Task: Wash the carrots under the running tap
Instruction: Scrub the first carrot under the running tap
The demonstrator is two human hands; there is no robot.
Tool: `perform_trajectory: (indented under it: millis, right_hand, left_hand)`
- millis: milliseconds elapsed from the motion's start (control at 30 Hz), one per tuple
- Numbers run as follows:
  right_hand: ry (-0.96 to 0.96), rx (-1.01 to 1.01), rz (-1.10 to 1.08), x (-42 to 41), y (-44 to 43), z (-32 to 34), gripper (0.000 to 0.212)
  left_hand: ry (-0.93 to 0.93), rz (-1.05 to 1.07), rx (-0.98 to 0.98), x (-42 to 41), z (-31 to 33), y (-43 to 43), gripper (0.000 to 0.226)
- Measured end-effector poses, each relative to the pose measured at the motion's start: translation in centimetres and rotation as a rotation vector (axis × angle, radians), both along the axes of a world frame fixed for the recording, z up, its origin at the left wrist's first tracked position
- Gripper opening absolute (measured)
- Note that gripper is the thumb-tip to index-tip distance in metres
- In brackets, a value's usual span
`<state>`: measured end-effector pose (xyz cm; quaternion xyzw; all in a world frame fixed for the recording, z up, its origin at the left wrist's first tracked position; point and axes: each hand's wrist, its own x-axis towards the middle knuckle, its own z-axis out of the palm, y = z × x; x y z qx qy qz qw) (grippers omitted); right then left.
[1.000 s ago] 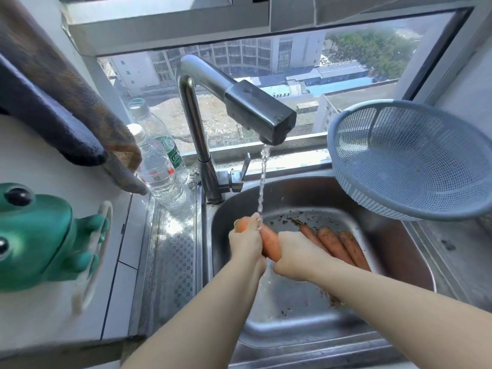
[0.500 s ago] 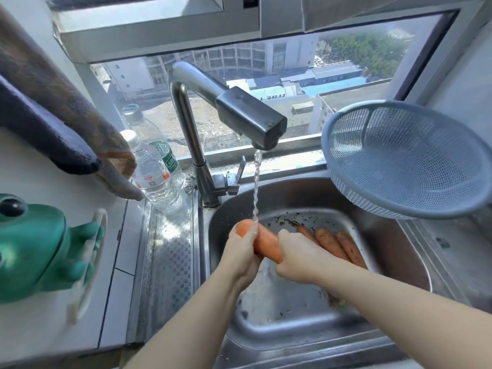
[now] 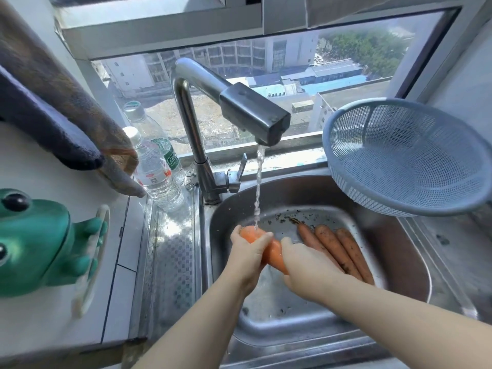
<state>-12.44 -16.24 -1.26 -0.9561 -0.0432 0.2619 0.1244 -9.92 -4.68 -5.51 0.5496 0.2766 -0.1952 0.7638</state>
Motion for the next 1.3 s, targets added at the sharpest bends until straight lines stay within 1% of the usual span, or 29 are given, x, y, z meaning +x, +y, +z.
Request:
perform_trajectory:
  millis: [33, 133, 167, 200, 267, 333, 367, 433, 467, 500, 567, 633, 667, 733, 833, 900, 967, 1067, 1133, 1200, 1300]
  right_hand:
    - [-0.018, -0.016, 0.012, -0.2, 0.2, 0.0, 0.031]
    - [-0.054, -0.025, 0.039, -0.3, 0.8, -0.1, 0.030]
    - [-0.062, -0.025, 0.046, -0.3, 0.8, -0.1, 0.028]
    - [-0.069, -0.021, 0.051, -0.2, 0.8, 0.0, 0.027]
    - [-0.074, -0.003, 0.050, 0.0, 0.5, 0.1, 0.022]
    - [-0.068, 0.029, 0.033, 0.1, -0.1, 0.1, 0.022]
    - [-0.056, 0.044, 0.022, 0.1, -0.4, 0.0, 0.023]
    - [-0.030, 0.071, 0.007, 0.1, -0.8, 0.1, 0.023]
    - [-0.033, 0.072, 0.012, 0.0, -0.9, 0.2, 0.023]
    - [-0.042, 0.068, 0.021, -0.1, -0.9, 0.3, 0.023]
    - [-0.072, 0.056, 0.033, -0.3, -0.8, 0.5, 0.023]
    - [-0.091, 0.036, 0.033, -0.4, -0.6, 0.5, 0.024]
    - [-0.088, 0.028, 0.033, -0.4, -0.6, 0.5, 0.023]
    - [-0.057, 0.026, 0.022, -0.4, -0.8, 0.3, 0.024]
    - [-0.026, 0.043, 0.005, -0.4, -1.5, 0.3, 0.025]
    - [-0.017, 0.053, 0.011, -0.5, -1.5, 0.4, 0.024]
    - [-0.012, 0.053, 0.010, -0.7, -1.1, 0.5, 0.022]
    - [-0.030, 0.032, 0.017, -0.8, -0.4, 0.5, 0.019]
    - [-0.028, 0.038, 0.023, -0.8, -0.2, 0.6, 0.019]
    - [-0.014, 0.047, 0.031, -0.7, -0.3, 0.6, 0.021]
    - [0.015, 0.055, 0.049, -0.1, -0.8, 0.4, 0.024]
  left_hand:
    - [-0.008, 0.006, 0.038, -0.1, -0.2, 0.0, 0.068]
    - [-0.048, 0.055, 0.195, 0.3, -0.7, 0.0, 0.035]
    - [-0.067, 0.076, 0.226, 0.4, -0.7, 0.0, 0.029]
    - [-0.083, 0.100, 0.223, 0.5, -0.7, -0.1, 0.029]
    - [-0.071, 0.102, 0.156, 0.6, -0.4, 0.0, 0.031]
    - [-0.074, 0.002, 0.029, 0.4, 0.0, 0.5, 0.037]
    - [-0.094, -0.079, -0.015, 0.2, 0.1, 0.8, 0.045]
    - [-0.139, -0.228, -0.006, -0.4, 0.2, 1.4, 0.064]
    - [-0.165, -0.246, 0.021, -0.6, 0.4, 1.4, 0.067]
    - [-0.187, -0.217, 0.042, -0.7, 0.6, 1.2, 0.063]
    - [-0.179, -0.117, 0.072, -0.7, 0.8, 0.6, 0.046]
    - [-0.106, -0.035, 0.087, -0.1, 0.8, -0.2, 0.027]
    - [-0.053, 0.000, 0.078, 0.1, 0.8, -0.4, 0.023]
    - [0.012, 0.020, -0.002, 0.3, 0.9, -0.4, 0.029]
    - [-0.050, -0.113, -0.163, -0.2, 1.3, 0.5, 0.035]
    - [-0.081, -0.162, -0.204, -0.5, 1.6, 1.0, 0.044]
    - [-0.078, -0.132, -0.134, -0.6, 1.6, 0.9, 0.041]
    - [-0.016, -0.044, -0.005, -0.1, 1.2, 0.3, 0.031]
    - [0.040, -0.004, 0.022, 0.1, 0.8, 0.1, 0.029]
    - [0.050, -0.006, -0.061, 0.1, 0.7, 0.6, 0.038]
    - [0.009, -0.049, -0.278, -0.1, 0.8, 2.1, 0.058]
